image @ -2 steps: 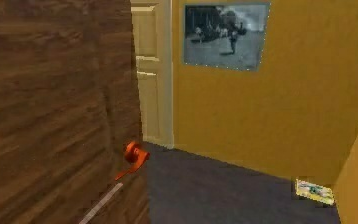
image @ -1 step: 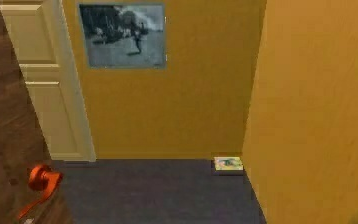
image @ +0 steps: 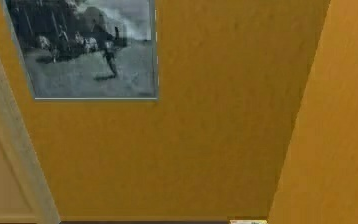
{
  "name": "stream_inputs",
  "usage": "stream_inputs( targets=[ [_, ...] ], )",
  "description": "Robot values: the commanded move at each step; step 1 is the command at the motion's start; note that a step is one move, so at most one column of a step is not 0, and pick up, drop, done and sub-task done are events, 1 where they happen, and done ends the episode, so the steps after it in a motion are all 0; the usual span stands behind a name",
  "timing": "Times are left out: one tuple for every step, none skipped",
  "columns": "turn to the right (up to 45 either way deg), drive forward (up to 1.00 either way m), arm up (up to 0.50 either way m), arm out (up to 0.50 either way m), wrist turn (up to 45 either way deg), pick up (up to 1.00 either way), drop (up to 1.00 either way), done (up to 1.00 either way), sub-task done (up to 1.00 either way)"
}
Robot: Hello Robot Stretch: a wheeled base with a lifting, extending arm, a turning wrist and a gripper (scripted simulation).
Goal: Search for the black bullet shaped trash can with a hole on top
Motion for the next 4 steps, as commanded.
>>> stream_inputs(
  targets=[
    [-30.0,0.0,0.0,0.0,0.0,0.0,0.0,0.0,0.0],
    [0.0,0.55,0.0,0.0,0.0,0.0,0.0,0.0,0.0],
    [-45.0,0.0,0.0,0.0,0.0,0.0,0.0,0.0,0.0],
    [-24.0,0.0,0.0,0.0,0.0,0.0,0.0,0.0,0.0]
  ],
)
